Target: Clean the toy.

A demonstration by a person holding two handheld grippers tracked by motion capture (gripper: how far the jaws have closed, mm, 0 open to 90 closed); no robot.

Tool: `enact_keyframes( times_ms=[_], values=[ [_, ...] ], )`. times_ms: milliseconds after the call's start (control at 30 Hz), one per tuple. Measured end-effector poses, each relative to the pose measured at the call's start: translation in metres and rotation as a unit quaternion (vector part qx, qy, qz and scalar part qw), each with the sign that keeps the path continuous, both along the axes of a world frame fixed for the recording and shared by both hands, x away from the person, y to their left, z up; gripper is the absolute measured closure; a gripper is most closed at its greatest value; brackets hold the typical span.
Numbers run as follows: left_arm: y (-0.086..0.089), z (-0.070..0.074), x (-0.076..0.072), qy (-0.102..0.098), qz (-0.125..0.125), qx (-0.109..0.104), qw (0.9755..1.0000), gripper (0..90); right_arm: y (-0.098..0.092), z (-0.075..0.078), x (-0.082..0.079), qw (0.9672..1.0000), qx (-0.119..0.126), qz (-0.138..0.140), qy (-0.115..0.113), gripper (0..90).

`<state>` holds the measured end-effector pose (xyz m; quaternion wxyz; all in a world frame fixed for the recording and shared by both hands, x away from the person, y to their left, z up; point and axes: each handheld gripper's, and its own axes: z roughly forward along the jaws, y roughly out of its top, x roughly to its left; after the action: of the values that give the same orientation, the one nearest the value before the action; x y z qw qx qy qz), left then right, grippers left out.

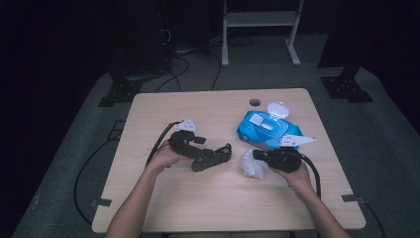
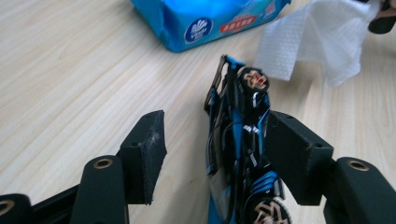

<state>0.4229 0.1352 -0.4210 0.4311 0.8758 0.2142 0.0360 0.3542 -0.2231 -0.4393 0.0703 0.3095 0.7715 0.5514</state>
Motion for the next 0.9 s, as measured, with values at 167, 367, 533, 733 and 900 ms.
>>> enact_keyframes(
  times_ms=[167, 367, 533, 733, 900],
  values=[
    [-0.003, -0.005, -0.002, -0.003, -0.004, 0.002, 1.0000, 36.8, 0.000, -0.002, 0.001, 1.0000, -0.005, 0.001, 0.002, 86.2],
    [-0.007, -0.003, -0.012, -0.040, -0.004, 0.014, 0.9991, 38.4, -0.001, -0.001, 0.002, 1.0000, -0.009, -0.003, 0.002, 86.2],
    [-0.013, -0.005, -0.026, -0.055, -0.022, 0.014, 0.9981, 37.9, -0.001, -0.001, 0.000, 0.9998, -0.019, -0.003, 0.001, 86.2],
    [-0.030, -0.014, -0.043, -0.083, -0.043, 0.056, 0.9941, 35.9, -0.002, 0.000, -0.001, 0.9996, -0.028, -0.003, 0.000, 86.2],
    [-0.034, -0.025, -0.044, -0.085, -0.033, 0.062, 0.9940, 36.5, -0.005, -0.003, -0.002, 0.9994, -0.034, -0.006, 0.004, 86.2]
  ],
)
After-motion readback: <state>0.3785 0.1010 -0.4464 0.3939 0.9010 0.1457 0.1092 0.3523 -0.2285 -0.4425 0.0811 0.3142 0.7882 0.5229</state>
